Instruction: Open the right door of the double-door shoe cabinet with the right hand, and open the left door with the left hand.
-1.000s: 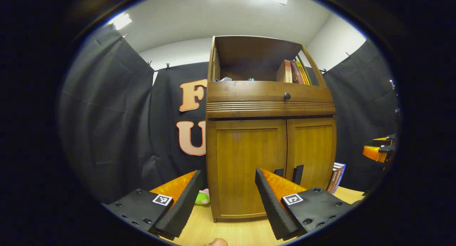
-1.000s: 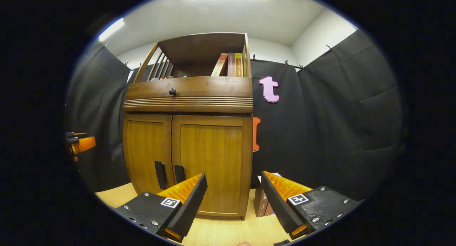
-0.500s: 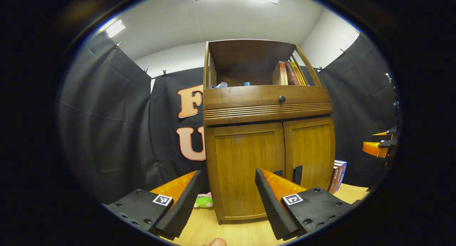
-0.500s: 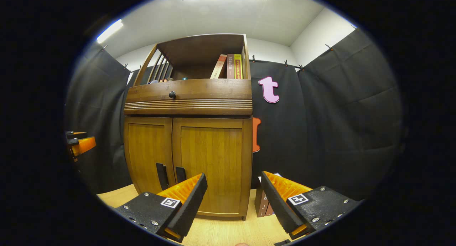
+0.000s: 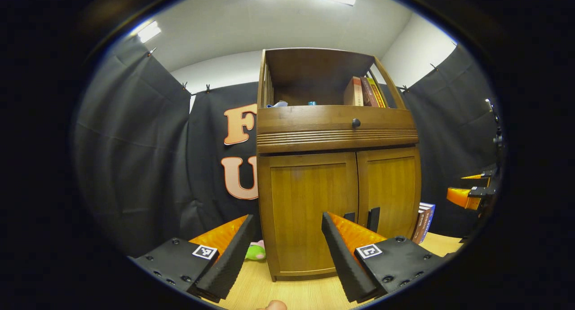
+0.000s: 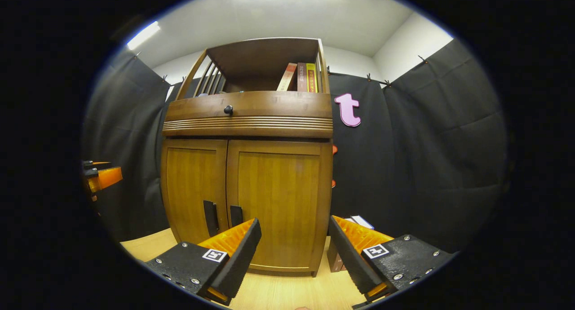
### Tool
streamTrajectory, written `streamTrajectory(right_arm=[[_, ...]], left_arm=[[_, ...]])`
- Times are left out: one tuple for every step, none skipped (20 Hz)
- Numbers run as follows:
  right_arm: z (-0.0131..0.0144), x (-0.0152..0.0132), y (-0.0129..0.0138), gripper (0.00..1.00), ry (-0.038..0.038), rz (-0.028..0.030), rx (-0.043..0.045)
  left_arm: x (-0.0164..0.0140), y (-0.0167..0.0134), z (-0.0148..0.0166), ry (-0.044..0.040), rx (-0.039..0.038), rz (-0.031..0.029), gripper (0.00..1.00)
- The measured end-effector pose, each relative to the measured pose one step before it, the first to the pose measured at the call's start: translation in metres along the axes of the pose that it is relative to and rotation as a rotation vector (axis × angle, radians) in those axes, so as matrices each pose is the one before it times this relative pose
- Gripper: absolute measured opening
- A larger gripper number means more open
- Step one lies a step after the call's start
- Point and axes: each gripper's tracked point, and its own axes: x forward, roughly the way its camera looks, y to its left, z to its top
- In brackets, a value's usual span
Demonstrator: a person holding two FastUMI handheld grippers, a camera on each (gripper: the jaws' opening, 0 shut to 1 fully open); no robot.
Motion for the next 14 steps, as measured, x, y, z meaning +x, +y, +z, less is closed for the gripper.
streamTrajectory(right_arm=[[-0.00564,0.00647,0.00765,0.94,0.00521,0.00835,0.00369],[-0.00667,0.00604,0.00809,0.94,0.00594,0.01030,0.00449],[-0.00731,0.00650,0.00766,0.94,0.00854,0.01217,0.00521],[-0.00687,0.00682,0.00914,1.00,0.00903,0.01669,0.00543],[-0.00731,0.00921,0.00931,0.94,0.00771,0.01659,0.00607],[-0.00676,0.00780,0.00871,0.94,0.00779,0.01126,0.00572],[-0.00783,0.00940,0.00879,0.94,0.00854,0.00968,0.00446],[-0.00856,0.01018,0.00730,0.94,0.00842,0.01051,0.00360],[-0.00661,0.01095,0.00639,0.94,0.00791,0.00873,-0.00011],[-0.00660,0.01011,0.00614,0.94,0.00771,0.00635,-0.00480],[-0.00619,0.01006,0.00462,0.94,0.00370,0.00268,-0.01012],[-0.00499,0.01057,0.00391,0.94,-0.00103,-0.00299,-0.01443],[-0.00353,0.00846,0.00181,0.94,0.00109,-0.00212,-0.00887],[-0.00379,0.00856,0.00550,0.94,0.00442,0.00260,-0.00253]], left_arm=[[-0.00023,0.00149,-0.00281,0.00429,-0.00284,0.00228,0.95],[0.00008,0.00209,-0.00137,0.00342,-0.00172,0.00255,0.95],[0.00046,0.00203,-0.00103,0.00205,-0.00034,0.00257,0.95],[-0.00022,0.00234,-0.00056,0.00253,0.00024,0.00434,0.95],[0.00062,0.00134,-0.00142,0.00261,0.00121,0.00317,0.95],[-0.00005,0.00146,-0.00026,0.00135,0.00316,0.00164,0.95],[-0.00046,0.00200,-0.00011,0.00071,0.00388,0.00404,0.95],[-0.00112,0.00269,-0.00042,-0.00123,0.00344,0.00434,0.95],[0.00001,0.00246,-0.00018,-0.00094,0.00296,0.00399,0.95],[-0.00083,0.00274,-0.00160,0.00223,0.00341,0.00199,0.95],[-0.00067,0.00301,-0.00217,0.00211,0.00198,0.00295,0.95],[0.00096,0.00308,-0.00077,0.00138,-0.00060,0.00430,0.95],[0.00187,0.00257,-0.00067,0.00051,-0.00169,0.00344,0.95],[0.00076,0.00300,-0.00009,-0.00055,-0.00317,0.00487,0.95]])
